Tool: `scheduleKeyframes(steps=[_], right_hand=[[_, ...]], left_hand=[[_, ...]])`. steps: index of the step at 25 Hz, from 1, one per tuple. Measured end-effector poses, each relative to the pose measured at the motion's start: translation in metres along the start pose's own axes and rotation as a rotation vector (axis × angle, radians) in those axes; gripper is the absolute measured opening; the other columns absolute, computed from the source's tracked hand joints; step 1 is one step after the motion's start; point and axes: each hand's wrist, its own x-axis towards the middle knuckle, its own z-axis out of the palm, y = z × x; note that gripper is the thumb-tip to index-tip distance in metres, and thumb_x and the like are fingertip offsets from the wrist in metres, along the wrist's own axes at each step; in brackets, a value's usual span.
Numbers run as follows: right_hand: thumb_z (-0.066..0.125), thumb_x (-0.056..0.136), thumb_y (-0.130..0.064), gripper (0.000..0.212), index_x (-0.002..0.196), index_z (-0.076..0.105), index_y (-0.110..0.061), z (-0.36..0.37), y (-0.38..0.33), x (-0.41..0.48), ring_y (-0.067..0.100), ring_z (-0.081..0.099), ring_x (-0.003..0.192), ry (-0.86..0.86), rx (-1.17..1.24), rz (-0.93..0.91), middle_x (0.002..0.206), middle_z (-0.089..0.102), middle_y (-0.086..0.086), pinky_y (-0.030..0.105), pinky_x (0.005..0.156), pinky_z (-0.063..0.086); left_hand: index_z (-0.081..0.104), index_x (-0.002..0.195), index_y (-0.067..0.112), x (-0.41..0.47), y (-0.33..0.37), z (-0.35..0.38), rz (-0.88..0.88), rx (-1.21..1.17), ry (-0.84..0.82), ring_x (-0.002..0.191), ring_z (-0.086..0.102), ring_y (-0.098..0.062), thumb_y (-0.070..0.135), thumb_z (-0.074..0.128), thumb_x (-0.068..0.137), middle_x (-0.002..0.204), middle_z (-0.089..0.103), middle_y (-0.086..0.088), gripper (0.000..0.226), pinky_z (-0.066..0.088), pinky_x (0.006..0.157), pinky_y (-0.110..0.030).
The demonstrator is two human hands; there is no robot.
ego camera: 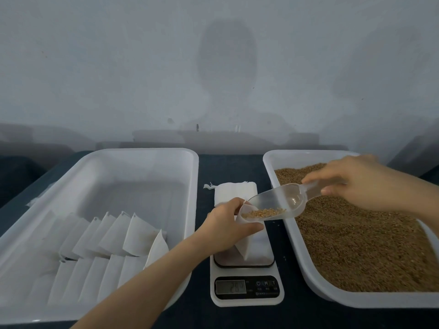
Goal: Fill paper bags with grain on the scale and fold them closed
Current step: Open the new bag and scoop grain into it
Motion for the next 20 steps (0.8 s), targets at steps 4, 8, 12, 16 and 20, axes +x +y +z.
scheduleKeyframes(steps=[4, 8, 12, 16, 20], right_hand=[[0.062, 0.088, -0.024, 0.040, 0.107, 0.054, -0.058, 0.015, 0.012, -0.009, 0.013, 0.059, 0.108, -0.060, 0.218, 0.062, 0.112, 0.055, -0.028, 0.042, 0.100, 0.045], [0.064, 0.085, -0.024, 0.042, 0.108, 0.055, -0.058, 0.033, 0.044, -0.023, 0.031, 0.065, 0.099, -0.008, 0.387, 0.169, 0.107, 0.066, -0.021, 0.045, 0.087, 0.052], [0.061, 0.087, -0.022, 0.041, 0.123, 0.054, -0.041, 0.069, 0.080, -0.026, 0.029, 0.064, 0.098, 0.127, 0.381, 0.433, 0.114, 0.066, -0.001, 0.035, 0.075, 0.051], [0.056, 0.092, -0.018, 0.029, 0.119, 0.062, -0.025, 0.103, 0.087, -0.014, 0.014, 0.061, 0.058, 0.155, 0.278, 0.539, 0.077, 0.067, -0.004, 0.018, 0.043, 0.040], [0.053, 0.093, -0.012, 0.032, 0.125, 0.058, -0.011, 0.119, 0.074, 0.006, 0.016, 0.056, 0.071, 0.185, 0.162, 0.520, 0.103, 0.067, 0.011, 0.023, 0.059, 0.043]], left_hand=[[0.051, 0.109, 0.036, 0.001, 0.000, 0.000, -0.009, 0.004, 0.003, 0.101, 0.057, -0.004, 0.048, 0.070, 0.079, 0.108, 0.060, 0.016, 0.037, 0.050, 0.081, -0.021], [0.049, 0.108, 0.038, 0.002, -0.003, 0.001, -0.011, 0.028, 0.010, 0.102, 0.055, -0.005, 0.054, 0.068, 0.077, 0.109, 0.058, 0.016, 0.040, 0.046, 0.080, -0.023], [0.048, 0.105, 0.041, 0.002, -0.004, -0.001, -0.002, 0.034, 0.018, 0.098, 0.054, 0.000, 0.057, 0.068, 0.076, 0.102, 0.055, 0.023, 0.038, 0.043, 0.074, -0.017], [0.046, 0.100, 0.044, 0.001, -0.003, -0.001, 0.002, 0.031, 0.009, 0.093, 0.052, 0.004, 0.057, 0.067, 0.076, 0.098, 0.053, 0.027, 0.035, 0.041, 0.069, -0.013], [0.047, 0.105, 0.041, 0.002, -0.002, 0.000, -0.016, 0.022, -0.001, 0.096, 0.054, -0.002, 0.056, 0.068, 0.076, 0.103, 0.054, 0.023, 0.038, 0.044, 0.074, -0.019]])
